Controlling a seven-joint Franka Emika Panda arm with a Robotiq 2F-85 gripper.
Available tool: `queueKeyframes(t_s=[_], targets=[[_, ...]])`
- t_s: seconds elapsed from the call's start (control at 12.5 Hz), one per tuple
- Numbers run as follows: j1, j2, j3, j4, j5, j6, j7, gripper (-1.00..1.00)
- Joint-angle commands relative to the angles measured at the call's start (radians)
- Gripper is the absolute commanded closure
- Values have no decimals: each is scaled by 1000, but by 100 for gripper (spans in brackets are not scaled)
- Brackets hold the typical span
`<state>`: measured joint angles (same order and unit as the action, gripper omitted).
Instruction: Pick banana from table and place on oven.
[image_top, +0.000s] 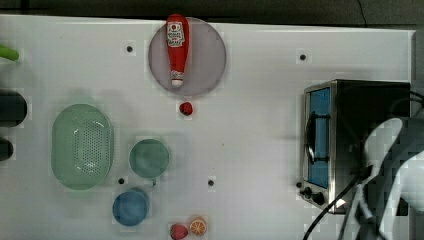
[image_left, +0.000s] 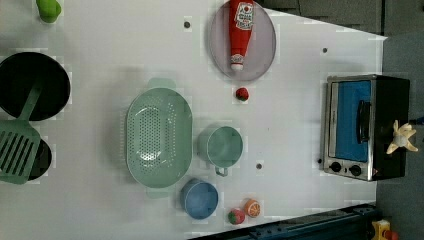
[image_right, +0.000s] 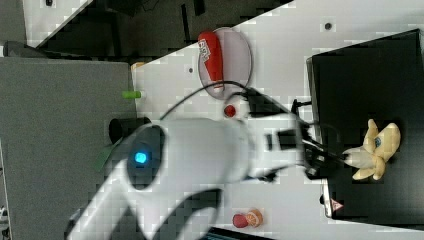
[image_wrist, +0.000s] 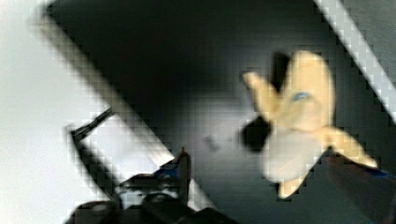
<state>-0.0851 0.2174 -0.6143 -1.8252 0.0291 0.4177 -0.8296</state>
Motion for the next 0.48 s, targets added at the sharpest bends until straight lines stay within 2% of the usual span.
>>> queueKeyframes(t_s=[0.08,0.32,0.48], targets=[[107,-147,65,73,-5,-136,114,-100],[156,-252,201,76,-11,-234,359,-100],[165,-312,305,76,-46,-337,566,-100]])
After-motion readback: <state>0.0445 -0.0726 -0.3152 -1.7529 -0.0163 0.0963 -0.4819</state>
